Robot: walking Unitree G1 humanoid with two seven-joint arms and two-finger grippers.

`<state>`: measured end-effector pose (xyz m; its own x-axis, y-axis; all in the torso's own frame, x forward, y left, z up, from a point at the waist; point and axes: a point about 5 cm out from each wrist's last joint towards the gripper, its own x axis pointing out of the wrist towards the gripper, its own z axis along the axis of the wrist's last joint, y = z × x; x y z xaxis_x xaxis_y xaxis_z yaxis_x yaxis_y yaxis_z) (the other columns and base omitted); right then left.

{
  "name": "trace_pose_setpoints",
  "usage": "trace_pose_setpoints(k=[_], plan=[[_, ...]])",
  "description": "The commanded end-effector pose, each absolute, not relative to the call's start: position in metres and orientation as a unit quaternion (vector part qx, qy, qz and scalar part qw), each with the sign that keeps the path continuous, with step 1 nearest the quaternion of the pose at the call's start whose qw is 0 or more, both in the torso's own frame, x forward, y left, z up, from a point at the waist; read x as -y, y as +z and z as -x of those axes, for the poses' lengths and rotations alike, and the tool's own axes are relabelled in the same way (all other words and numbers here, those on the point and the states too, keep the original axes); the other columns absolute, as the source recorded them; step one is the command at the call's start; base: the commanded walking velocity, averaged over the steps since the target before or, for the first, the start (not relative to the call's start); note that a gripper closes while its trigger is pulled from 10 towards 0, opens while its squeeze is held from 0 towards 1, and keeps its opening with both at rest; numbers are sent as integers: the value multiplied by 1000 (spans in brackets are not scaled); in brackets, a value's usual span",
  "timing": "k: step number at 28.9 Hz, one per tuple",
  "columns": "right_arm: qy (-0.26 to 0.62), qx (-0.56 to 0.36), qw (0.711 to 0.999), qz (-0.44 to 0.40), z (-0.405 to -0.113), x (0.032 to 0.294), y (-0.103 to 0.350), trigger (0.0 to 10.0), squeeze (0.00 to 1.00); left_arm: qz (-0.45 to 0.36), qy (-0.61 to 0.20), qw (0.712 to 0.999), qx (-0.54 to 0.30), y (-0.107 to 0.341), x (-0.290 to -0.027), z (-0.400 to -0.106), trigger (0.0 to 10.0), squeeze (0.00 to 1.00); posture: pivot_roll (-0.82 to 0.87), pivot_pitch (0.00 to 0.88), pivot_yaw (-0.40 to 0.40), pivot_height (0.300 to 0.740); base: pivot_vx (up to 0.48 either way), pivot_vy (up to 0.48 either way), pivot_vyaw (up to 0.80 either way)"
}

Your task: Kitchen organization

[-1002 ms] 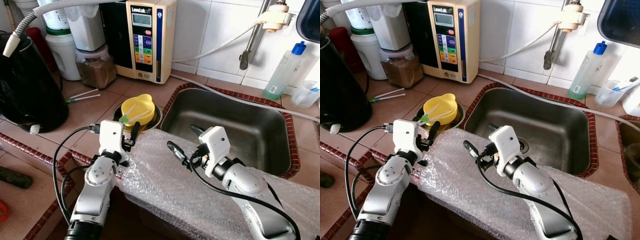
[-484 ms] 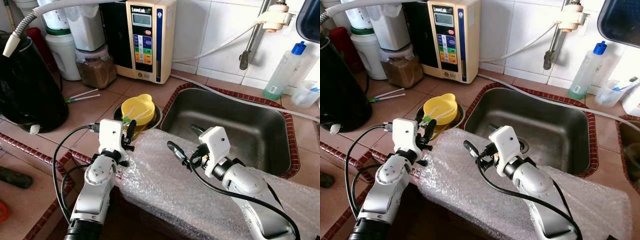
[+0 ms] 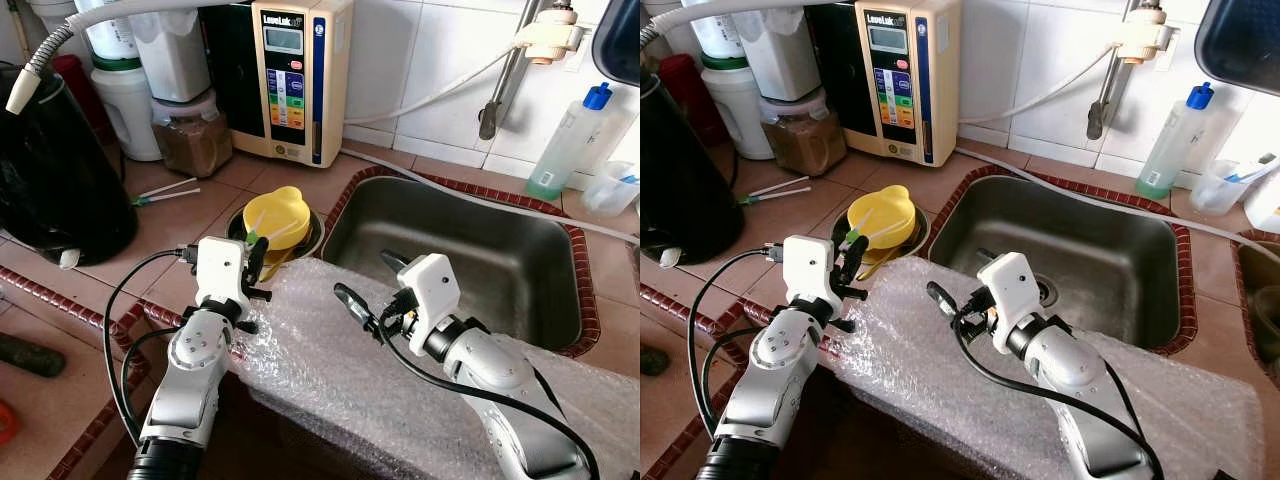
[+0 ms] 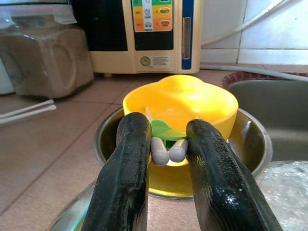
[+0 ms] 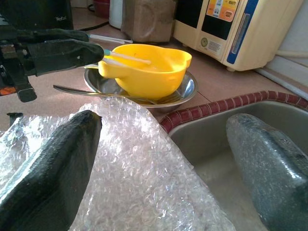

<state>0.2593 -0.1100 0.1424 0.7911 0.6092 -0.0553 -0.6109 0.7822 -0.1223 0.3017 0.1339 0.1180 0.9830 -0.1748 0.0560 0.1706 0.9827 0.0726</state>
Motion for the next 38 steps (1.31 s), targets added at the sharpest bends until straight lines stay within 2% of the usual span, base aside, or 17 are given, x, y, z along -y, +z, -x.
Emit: trace_pose_setpoints(k=[1,14,21,23,24,27,28,30,33,35,38], plan=[[326,-13,943,68,-258,109,141,10000,0,-45,-68,996,44,124,-140,-303,0,0,-17,0,13,740,0,0,0],[325,-14,944,58,-259,107,140,10000,0,-39,-86,989,110,146,-141,-304,0,0,-18,0,8,740,0,0,0],[314,-7,948,59,-264,111,141,10000,0,-18,-160,976,148,165,-120,-301,0,0,-12,0,4,740,0,0,0],[289,4,956,52,-273,116,146,10000,0,7,-197,968,152,169,-110,-300,0,0,-13,0,4,740,0,0,0],[268,15,963,37,-282,120,152,10000,0,48,-234,960,146,173,-101,-300,0,0,-14,0,5,740,0,0,0],[248,26,968,34,-293,126,158,10000,0,117,-276,945,130,176,-90,-299,0,0,-14,0,4,740,0,0,0],[248,26,968,34,-293,126,158,10000,0,117,-276,945,130,176,-90,-299,0,0,-14,0,4,740,0,0,0],[219,32,975,16,-302,134,162,10000,0,137,-293,937,132,178,-84,-300,0,0,-13,0,2,740,0,0,0],[182,36,982,-44,-314,143,169,10000,0,116,-318,929,148,182,-76,-298,0,0,-14,0,3,740,0,0,0],[168,38,981,-92,-320,145,173,10000,0,125,-336,923,141,181,-72,-297,0,0,-15,0,3,740,0,0,0],[166,38,979,-115,-322,143,174,10000,0,126,-344,920,136,179,-68,-297,0,0,-16,0,4,740,0,0,0]])
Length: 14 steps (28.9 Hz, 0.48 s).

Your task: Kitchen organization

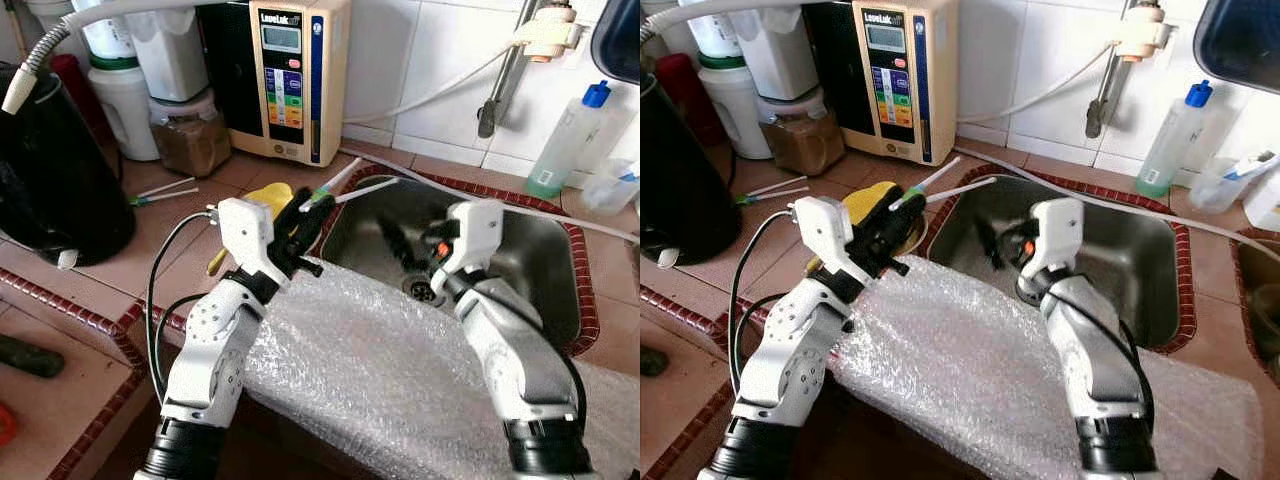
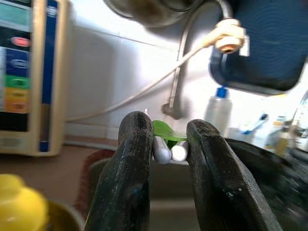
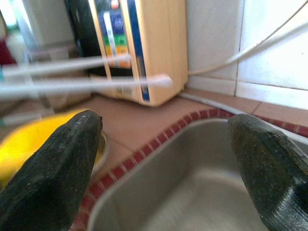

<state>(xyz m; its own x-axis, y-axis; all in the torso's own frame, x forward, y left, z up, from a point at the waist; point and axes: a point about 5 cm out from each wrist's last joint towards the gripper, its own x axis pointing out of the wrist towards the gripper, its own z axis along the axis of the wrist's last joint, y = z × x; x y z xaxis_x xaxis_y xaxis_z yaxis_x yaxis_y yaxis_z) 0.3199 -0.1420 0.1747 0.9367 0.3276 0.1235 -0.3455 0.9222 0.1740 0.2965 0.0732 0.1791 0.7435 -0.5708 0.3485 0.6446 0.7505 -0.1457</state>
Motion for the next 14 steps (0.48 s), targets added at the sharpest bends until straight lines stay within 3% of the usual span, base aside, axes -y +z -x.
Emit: trace_pose_setpoints(k=[1,8,14], plan=[[165,36,975,-142,-323,141,174,10000,0,129,-352,918,129,176,-64,-296,0,0,-15,0,2,740,0,0,0],[159,30,952,-260,-326,136,177,10000,0,129,-361,914,132,175,-58,-299,0,0,-15,0,-1,740,0,0,0],[178,20,949,-260,-321,140,175,10000,0,128,-332,925,129,172,-65,-306,0,0,-21,0,4,740,0,0,0]])
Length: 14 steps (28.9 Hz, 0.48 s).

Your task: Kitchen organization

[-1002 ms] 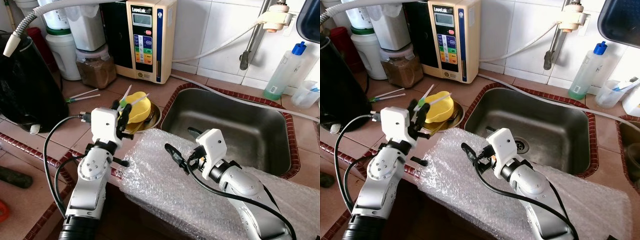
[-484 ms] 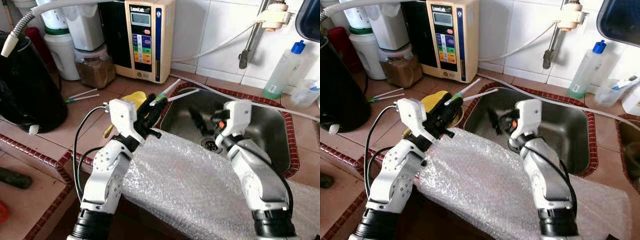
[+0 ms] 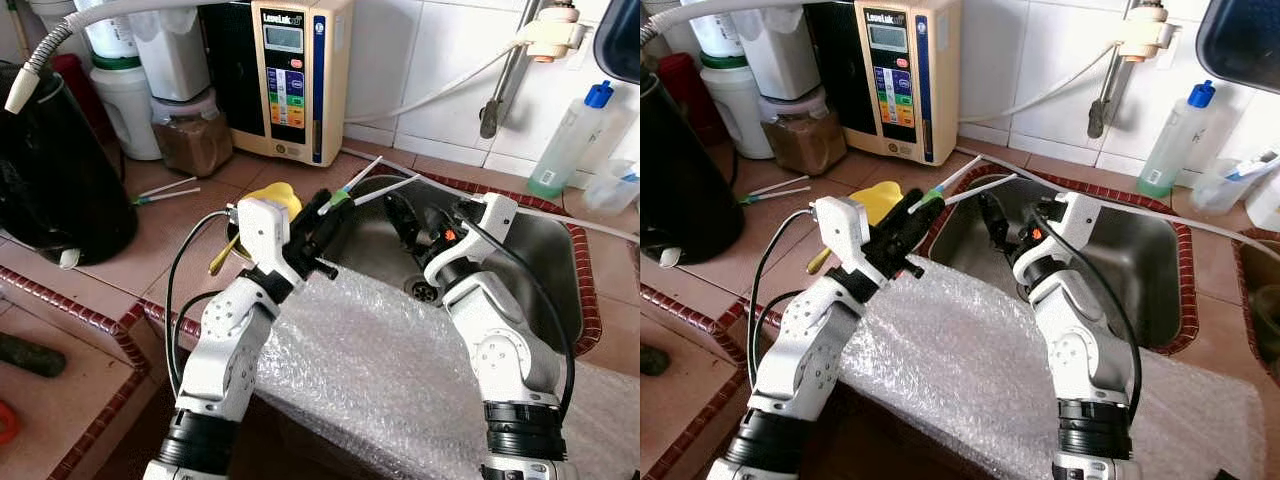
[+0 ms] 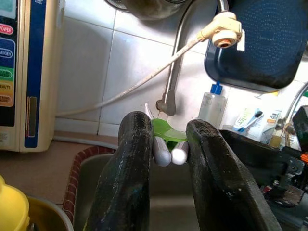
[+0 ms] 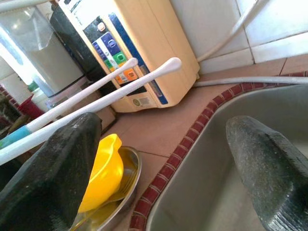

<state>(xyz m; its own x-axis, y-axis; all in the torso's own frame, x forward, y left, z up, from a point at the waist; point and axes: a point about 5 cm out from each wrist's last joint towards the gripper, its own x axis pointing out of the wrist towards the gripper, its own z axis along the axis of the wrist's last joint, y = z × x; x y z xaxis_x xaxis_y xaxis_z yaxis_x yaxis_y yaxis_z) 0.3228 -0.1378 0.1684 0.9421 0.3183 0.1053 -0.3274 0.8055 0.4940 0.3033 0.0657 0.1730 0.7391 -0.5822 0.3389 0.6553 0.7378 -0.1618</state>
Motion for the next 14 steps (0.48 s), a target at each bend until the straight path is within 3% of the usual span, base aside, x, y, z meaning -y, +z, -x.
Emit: trace_pose_setpoints(k=[1,14], plan=[[177,17,949,-262,-320,142,173,10000,0,124,-328,927,130,172,-66,-307,0,0,-21,0,5,740,0,0,0],[218,-8,919,-327,-304,143,165,10000,0,109,-305,937,133,169,-72,-311,0,0,-24,0,10,740,0,0,0]])
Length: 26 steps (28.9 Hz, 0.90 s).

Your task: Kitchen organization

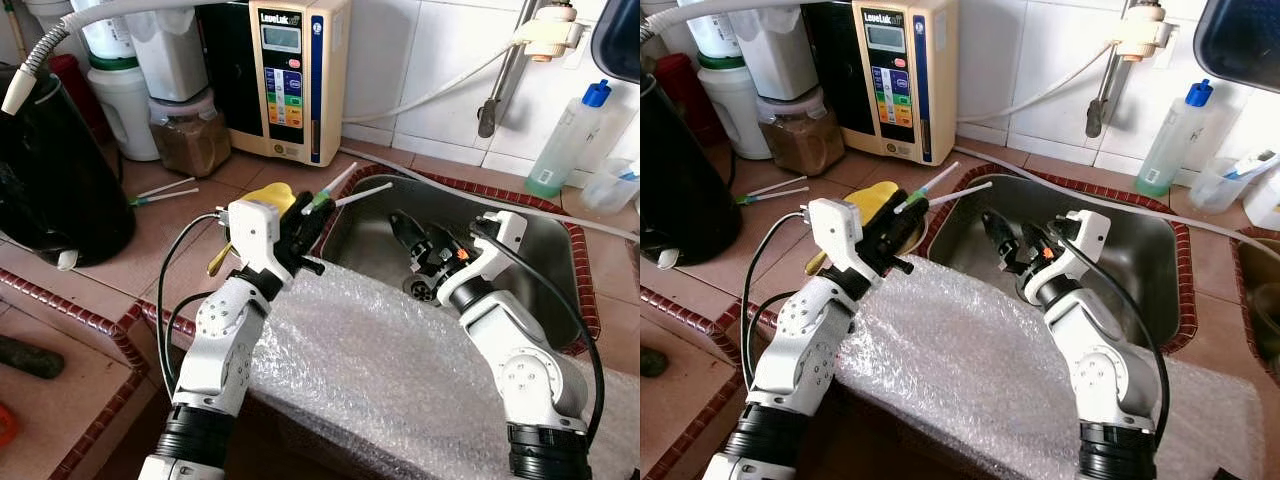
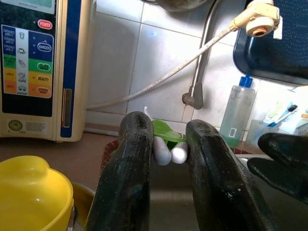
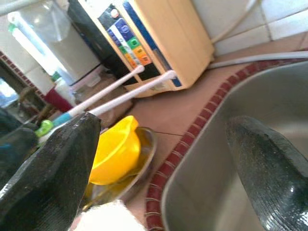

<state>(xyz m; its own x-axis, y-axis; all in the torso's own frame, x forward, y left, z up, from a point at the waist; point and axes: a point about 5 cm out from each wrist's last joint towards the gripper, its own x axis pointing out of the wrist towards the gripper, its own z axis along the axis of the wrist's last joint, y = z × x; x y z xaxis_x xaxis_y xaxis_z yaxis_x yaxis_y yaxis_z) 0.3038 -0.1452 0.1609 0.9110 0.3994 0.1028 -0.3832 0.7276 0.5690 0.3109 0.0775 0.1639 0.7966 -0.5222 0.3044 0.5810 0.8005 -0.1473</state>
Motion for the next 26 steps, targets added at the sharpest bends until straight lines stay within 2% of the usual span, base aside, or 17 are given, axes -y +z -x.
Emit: trace_pose_setpoints(k=[1,9,18,19,26], plan=[[218,-8,919,-327,-304,143,165,10000,0,109,-305,937,133,169,-72,-311,0,0,-24,0,10,740,0,0,0],[232,-11,873,-429,-309,125,168,10000,0,105,-344,923,139,168,-60,-304,0,0,-18,0,11,740,0,0,0],[235,-20,852,-468,-318,110,170,9804,0,106,-355,917,145,171,-57,-302,0,0,-16,0,7,740,0,0,0],[229,-17,849,-477,-321,109,171,0,0,105,-356,917,146,171,-56,-301,0,0,-11,0,5,740,0,0,0],[210,-6,839,-501,-331,106,177,0,0,105,-357,916,149,171,-57,-301,0,0,-9,0,6,740,0,0,0]])
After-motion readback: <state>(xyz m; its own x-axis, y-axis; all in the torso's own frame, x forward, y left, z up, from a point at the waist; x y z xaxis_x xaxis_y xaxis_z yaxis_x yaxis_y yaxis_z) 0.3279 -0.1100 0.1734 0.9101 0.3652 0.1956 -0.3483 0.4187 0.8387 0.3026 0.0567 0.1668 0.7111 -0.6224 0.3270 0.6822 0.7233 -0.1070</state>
